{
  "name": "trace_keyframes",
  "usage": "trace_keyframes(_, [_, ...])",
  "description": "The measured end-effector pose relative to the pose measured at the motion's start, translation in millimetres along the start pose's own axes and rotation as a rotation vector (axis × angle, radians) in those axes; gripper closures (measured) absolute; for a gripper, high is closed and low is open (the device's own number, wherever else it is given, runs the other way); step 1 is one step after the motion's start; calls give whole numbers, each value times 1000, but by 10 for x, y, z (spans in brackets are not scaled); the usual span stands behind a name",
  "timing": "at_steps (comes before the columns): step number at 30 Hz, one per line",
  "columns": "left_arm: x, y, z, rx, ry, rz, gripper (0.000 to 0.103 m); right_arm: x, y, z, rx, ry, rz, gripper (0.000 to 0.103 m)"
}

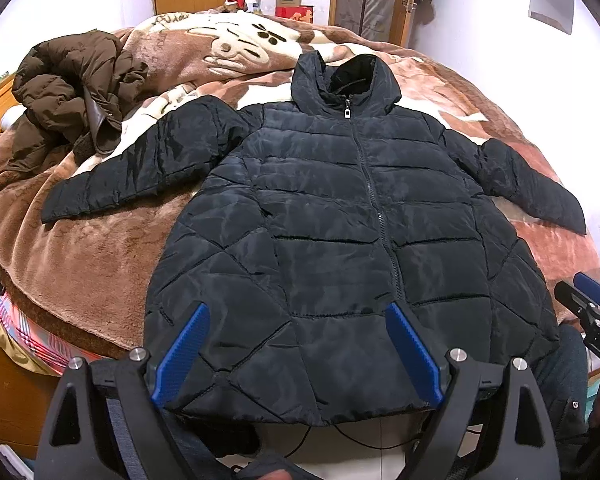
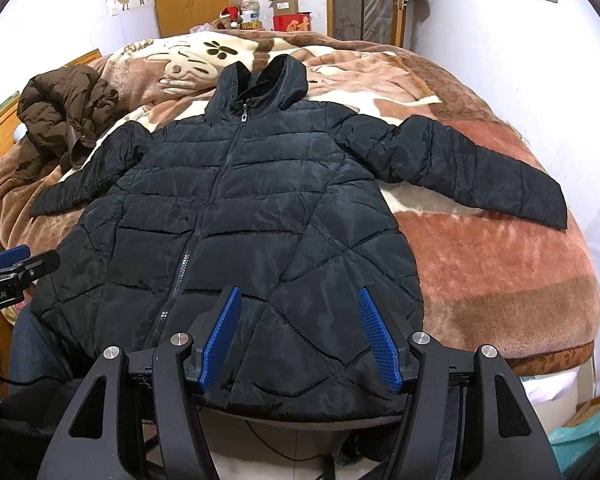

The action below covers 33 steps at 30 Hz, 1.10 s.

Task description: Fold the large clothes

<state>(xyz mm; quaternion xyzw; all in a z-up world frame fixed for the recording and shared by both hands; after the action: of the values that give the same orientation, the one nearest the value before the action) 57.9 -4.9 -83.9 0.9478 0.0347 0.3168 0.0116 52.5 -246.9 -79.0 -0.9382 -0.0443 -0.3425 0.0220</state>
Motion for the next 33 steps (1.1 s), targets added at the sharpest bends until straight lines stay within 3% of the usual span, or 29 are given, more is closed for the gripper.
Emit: trace_keyframes(33, [-1,-12,0,-5,-1,-2,12,-8,-1,12,1,-7,3,42])
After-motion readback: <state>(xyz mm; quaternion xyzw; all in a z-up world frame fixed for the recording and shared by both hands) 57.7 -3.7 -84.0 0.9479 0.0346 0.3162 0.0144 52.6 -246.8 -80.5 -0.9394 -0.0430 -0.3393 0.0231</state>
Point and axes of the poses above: each gripper's, at about its wrist camera, not at the fingertips, and z roughly the way its jaws point, y to its right, x to its top, the point moved 10 cm from there along z, roughly the way its jaws point, and after that the axes turned 1 degree about y, right-handed, at the moved point
